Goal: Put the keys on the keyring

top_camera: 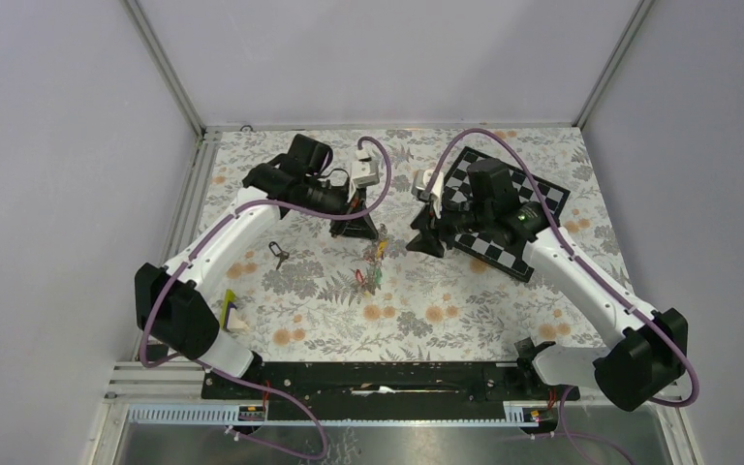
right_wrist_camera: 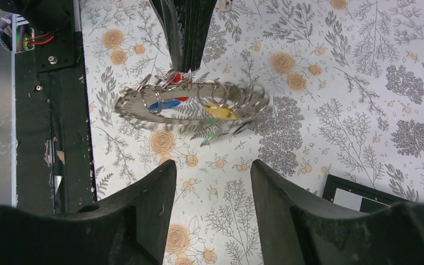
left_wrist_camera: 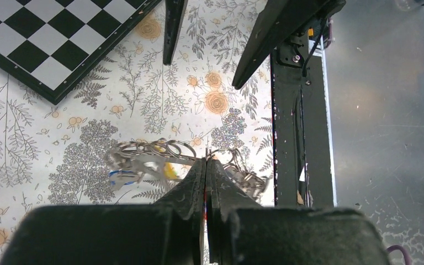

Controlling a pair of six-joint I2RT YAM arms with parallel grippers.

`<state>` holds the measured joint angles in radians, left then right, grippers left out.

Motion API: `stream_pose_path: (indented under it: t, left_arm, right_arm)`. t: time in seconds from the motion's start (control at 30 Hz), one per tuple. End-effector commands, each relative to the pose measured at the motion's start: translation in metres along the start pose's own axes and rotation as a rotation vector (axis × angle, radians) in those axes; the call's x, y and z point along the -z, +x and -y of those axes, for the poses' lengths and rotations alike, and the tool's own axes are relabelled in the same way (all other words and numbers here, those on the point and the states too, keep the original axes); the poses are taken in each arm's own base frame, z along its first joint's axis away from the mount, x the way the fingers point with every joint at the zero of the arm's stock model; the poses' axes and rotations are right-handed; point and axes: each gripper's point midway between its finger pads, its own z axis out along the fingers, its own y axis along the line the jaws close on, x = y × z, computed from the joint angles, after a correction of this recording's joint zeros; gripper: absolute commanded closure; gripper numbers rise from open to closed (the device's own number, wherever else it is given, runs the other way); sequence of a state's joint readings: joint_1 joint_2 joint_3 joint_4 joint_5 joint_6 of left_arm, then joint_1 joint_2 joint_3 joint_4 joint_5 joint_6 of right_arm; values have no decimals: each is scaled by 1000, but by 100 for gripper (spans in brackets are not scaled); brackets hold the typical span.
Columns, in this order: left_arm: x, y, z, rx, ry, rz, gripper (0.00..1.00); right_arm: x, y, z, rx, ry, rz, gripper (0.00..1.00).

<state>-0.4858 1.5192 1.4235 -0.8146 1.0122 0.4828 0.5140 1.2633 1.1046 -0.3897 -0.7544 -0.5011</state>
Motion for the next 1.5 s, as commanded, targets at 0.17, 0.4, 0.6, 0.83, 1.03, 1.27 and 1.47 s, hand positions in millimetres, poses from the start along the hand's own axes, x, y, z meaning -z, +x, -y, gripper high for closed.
stream_pose_path:
  t: [0.17,0.4,0.6,0.83,1.03,1.27,1.47]
  left_arm:
    - [1,-19,28,-204,58,105,100]
    - [-4,-15,34,-250,70,126,100]
    - [-13,-10,32,-252,78,104,100]
    - [-17,-8,32,-249,79,109,100]
    - [-18,-8,28,-248,62,102,100]
    - [-19,-10,25,-236,52,112,100]
    - [-21,-9,23,-228,44,109,100]
  right_arm:
    - [-5,-33,-11,-36,-112,102,58]
    - [-17,-39,-21,-75,-225,133,65]
    - [-33,-31,-32,-86,-282,107,62]
    - [-41,-26,-36,-98,-310,90,66]
    - [-41,-23,-38,-104,-318,87,67]
    - [-45,-23,-42,-115,-342,84,71]
    - [-47,-23,-42,-127,-349,81,78]
